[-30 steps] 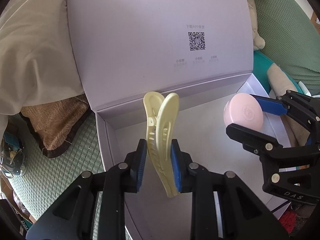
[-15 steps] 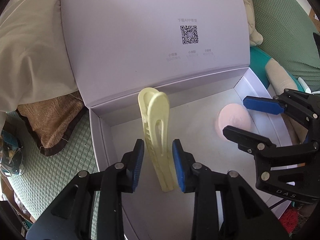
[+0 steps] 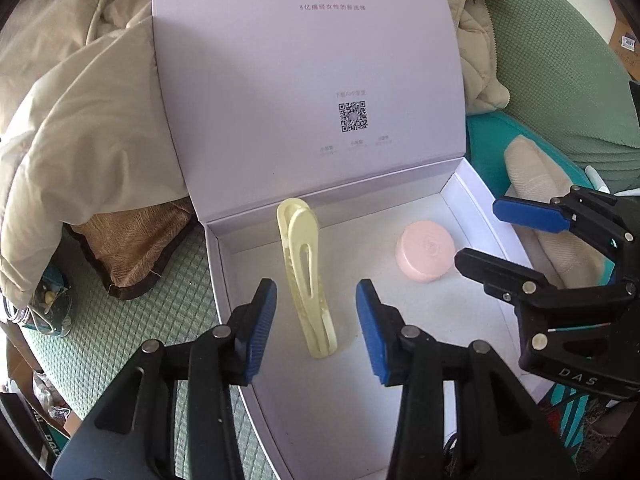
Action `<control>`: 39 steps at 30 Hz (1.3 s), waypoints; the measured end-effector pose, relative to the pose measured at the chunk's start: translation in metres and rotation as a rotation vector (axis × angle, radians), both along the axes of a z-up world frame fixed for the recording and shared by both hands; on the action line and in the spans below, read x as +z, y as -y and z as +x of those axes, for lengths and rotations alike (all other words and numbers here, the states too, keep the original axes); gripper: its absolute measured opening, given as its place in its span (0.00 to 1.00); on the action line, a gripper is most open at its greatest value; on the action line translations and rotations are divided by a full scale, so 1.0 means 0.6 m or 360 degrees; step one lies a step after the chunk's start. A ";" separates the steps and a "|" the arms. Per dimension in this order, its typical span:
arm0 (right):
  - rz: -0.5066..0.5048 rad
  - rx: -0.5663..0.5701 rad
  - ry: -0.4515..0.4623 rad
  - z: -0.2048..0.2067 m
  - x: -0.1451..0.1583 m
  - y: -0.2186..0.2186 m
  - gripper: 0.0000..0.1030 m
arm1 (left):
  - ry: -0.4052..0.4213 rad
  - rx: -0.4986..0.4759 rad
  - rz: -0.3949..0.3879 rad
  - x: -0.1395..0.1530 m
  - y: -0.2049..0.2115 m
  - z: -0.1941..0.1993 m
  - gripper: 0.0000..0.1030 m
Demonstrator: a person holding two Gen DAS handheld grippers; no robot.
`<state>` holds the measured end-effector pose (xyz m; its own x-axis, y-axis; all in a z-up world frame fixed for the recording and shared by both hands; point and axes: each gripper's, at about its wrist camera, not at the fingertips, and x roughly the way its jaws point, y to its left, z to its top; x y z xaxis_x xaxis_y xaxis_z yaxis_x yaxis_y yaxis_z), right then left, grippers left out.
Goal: Organize objects
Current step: 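Open both tools to release the clip and compact inside the box, then withdraw both tools from the box back toward the accessory pile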
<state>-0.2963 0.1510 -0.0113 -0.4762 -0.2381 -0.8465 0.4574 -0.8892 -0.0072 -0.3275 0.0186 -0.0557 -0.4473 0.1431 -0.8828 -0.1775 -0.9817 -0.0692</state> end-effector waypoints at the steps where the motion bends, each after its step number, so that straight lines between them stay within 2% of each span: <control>1: -0.0005 -0.0002 -0.0011 0.004 0.007 0.001 0.52 | -0.0009 0.0001 0.0002 0.008 -0.001 0.006 0.38; 7: -0.0030 0.0009 -0.0086 0.038 0.060 -0.007 0.52 | -0.0080 0.0009 -0.0004 0.073 0.002 0.043 0.38; 9: -0.0041 0.0008 -0.0113 0.048 0.076 -0.009 0.52 | -0.0102 0.0012 -0.0010 0.118 0.053 0.021 0.38; 15: -0.0068 0.0020 -0.0189 0.084 0.123 -0.012 0.52 | -0.0152 0.0033 -0.0038 0.174 0.050 0.066 0.38; 24: -0.0090 0.0016 -0.0276 0.148 0.177 -0.022 0.52 | -0.0237 0.0056 -0.0068 0.237 0.044 0.130 0.38; 28: -0.0097 0.0016 -0.0305 0.177 0.195 -0.025 0.52 | -0.0285 0.0131 -0.0114 0.263 0.049 0.159 0.38; 39: -0.0101 0.0011 -0.0382 0.258 0.237 -0.033 0.52 | -0.0317 0.0124 -0.0073 0.305 0.052 0.243 0.38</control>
